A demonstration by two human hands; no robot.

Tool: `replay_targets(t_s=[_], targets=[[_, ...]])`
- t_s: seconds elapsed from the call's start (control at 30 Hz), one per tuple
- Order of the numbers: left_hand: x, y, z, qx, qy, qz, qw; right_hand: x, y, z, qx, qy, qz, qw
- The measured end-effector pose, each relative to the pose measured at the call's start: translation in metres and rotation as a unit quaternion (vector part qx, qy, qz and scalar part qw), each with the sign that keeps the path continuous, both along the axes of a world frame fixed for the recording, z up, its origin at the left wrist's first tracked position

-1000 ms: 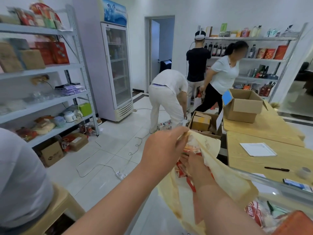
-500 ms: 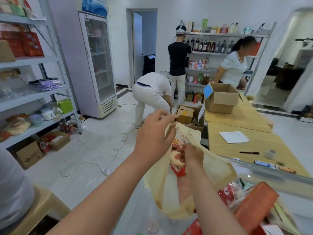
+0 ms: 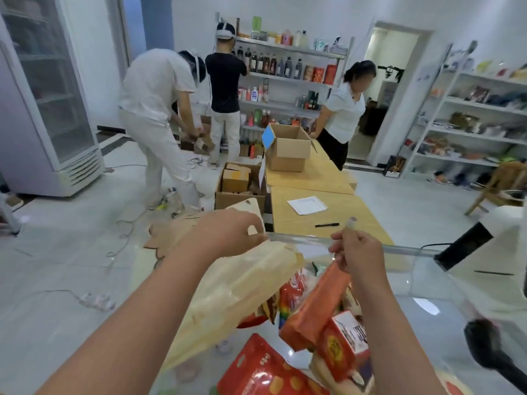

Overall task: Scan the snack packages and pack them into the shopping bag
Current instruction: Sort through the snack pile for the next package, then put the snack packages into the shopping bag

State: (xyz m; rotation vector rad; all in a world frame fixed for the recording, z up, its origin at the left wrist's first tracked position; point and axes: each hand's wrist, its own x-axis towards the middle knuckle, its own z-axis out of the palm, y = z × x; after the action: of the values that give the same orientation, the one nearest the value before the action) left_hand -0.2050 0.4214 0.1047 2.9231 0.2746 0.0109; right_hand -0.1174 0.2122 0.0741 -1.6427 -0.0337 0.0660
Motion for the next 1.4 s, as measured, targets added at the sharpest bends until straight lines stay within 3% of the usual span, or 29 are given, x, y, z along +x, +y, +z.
replay_targets(t_s=[0.3, 0.53, 0.7, 0.87, 1.0, 1.07, 1.2, 1.3, 1.4], targets=[[0.087, -0.097, -0.048, -0.243, -0.077, 0.001, 0.967, 0.085, -0.082, -0.029, -0.177, 0.013, 0.064, 0.982], [0.123, -0.144, -0.079, -0.109, 0.131, 0.037, 0.985, 0.135, -0.124, -0.081, -0.34, 0.067, 0.198, 0.917], [0.132, -0.169, -0.076, -0.097, 0.136, 0.064, 0.984, 0.147, -0.133, -0.114, -0.434, 0.055, 0.297, 0.849], [0.133, -0.18, -0.074, -0.106, 0.142, 0.08, 0.981, 0.151, -0.136, -0.133, -0.458, -0.014, 0.273, 0.846], [0.134, -0.182, -0.07, -0.116, 0.164, 0.093, 0.975, 0.148, -0.15, -0.121, -0.398, -0.054, 0.215, 0.89], [0.135, -0.185, -0.07, -0.126, 0.149, 0.093, 0.976, 0.145, -0.159, -0.107, -0.305, -0.06, 0.193, 0.931], [0.142, -0.196, -0.069, -0.188, 0.019, 0.105, 0.976, 0.133, -0.169, -0.067, -0.103, 0.002, 0.166, 0.981], [0.145, -0.204, -0.061, -0.288, -0.072, 0.119, 0.947, 0.119, -0.169, -0.046, 0.023, 0.066, 0.147, 0.987], [0.139, -0.21, -0.049, -0.422, -0.121, 0.125, 0.89, 0.104, -0.169, -0.035, 0.07, 0.069, 0.149, 0.984]])
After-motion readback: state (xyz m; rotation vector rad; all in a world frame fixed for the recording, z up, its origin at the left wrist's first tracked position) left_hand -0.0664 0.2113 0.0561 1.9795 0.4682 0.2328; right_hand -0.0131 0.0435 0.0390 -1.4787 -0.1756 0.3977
